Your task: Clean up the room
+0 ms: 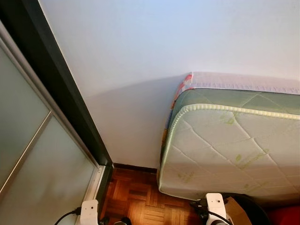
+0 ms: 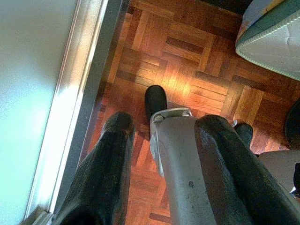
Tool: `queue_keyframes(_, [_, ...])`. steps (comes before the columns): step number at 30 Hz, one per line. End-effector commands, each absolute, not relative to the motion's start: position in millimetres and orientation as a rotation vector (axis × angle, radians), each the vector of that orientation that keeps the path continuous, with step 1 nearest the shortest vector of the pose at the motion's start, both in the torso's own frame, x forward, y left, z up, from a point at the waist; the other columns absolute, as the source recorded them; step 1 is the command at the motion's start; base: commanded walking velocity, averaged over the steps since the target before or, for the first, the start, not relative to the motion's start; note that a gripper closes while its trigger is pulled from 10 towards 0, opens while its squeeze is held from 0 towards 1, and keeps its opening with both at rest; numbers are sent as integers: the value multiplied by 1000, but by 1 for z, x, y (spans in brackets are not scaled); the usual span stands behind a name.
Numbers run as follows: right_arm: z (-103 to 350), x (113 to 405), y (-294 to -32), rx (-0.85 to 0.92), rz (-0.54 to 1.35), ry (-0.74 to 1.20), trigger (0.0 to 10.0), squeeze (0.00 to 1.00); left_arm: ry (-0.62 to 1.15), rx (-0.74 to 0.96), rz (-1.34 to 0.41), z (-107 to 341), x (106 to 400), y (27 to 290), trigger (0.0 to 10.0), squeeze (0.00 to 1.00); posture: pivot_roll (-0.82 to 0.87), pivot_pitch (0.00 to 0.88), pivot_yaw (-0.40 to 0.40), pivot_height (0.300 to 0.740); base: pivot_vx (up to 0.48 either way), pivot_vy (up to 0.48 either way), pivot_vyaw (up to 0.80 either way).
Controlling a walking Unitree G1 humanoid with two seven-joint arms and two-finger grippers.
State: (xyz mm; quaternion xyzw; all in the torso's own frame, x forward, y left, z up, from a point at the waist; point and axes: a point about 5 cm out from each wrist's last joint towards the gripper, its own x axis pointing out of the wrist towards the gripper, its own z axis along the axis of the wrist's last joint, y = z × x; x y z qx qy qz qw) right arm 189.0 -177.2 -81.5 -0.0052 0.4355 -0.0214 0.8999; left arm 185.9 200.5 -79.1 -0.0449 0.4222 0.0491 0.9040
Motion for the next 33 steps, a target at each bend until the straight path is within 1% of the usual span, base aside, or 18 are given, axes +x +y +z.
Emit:
queue_keyframes(1, [-81,184,-209,198,-183,955,10000,0,944,60,-31,-71,208,197,10000,0,-56,0,-6,740,0,0,0])
queue_keyframes(33, [-79,187,-209,249,-191,930,10000,0,937,84,-20,-71,207,196,10000,0,-57,0,-17,740,0,0,0])
